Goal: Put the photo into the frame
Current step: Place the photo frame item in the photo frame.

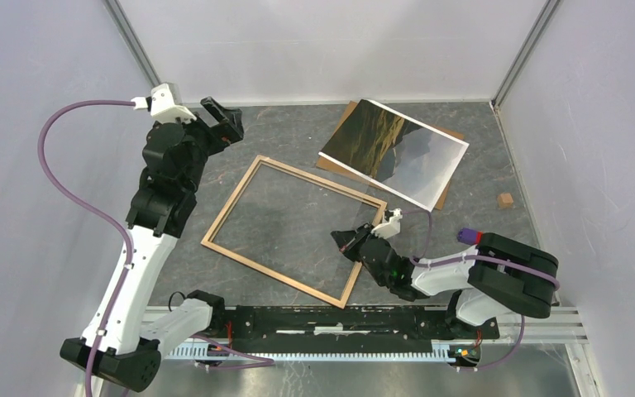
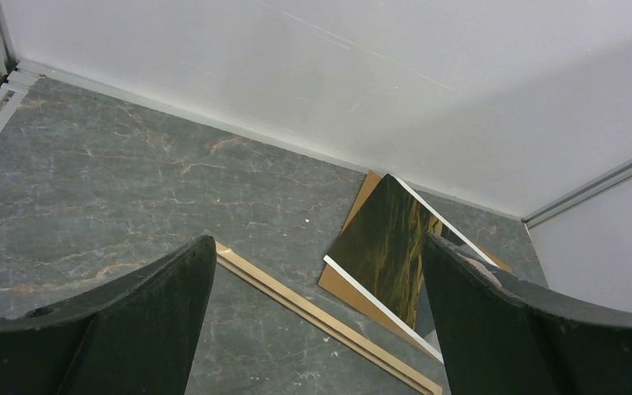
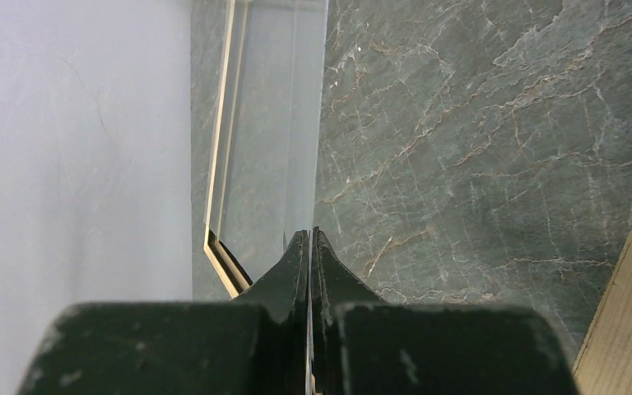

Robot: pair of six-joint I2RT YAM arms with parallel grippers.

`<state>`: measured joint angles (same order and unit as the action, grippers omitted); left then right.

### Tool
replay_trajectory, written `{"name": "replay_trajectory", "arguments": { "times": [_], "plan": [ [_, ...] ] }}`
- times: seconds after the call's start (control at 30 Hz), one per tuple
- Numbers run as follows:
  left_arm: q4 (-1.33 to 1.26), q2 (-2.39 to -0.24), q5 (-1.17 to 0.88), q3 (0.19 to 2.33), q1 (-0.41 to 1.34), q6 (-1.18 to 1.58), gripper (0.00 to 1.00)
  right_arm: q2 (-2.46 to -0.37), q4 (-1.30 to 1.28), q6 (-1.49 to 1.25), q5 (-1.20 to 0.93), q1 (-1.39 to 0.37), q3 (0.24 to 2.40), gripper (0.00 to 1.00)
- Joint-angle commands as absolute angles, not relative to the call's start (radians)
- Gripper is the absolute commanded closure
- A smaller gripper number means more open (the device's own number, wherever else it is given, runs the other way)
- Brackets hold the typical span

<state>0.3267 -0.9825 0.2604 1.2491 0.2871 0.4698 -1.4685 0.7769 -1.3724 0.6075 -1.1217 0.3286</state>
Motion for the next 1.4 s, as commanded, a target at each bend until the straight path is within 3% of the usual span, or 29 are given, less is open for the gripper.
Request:
{"name": "replay_trajectory", "arguments": {
  "times": [0.0, 0.87, 1.37],
  "plan": [
    [0.302, -0.988, 0.263, 1.256, 0.281, 0.508, 0.0, -1.428, 0.773, -1.386, 0.701, -1.141, 0.317, 1.0],
    [0.302, -0.972, 0.271, 1.255, 0.28, 0.503, 0.0, -1.406, 0.729, -1.445, 0.672, -1.198, 0.301, 1.0],
    [0.302, -0.974, 0.257, 1.253, 0.279, 0.514, 0.0, -1.363, 0.604, -1.486, 0.79, -1.247, 0.297, 1.0]
  ]
}}
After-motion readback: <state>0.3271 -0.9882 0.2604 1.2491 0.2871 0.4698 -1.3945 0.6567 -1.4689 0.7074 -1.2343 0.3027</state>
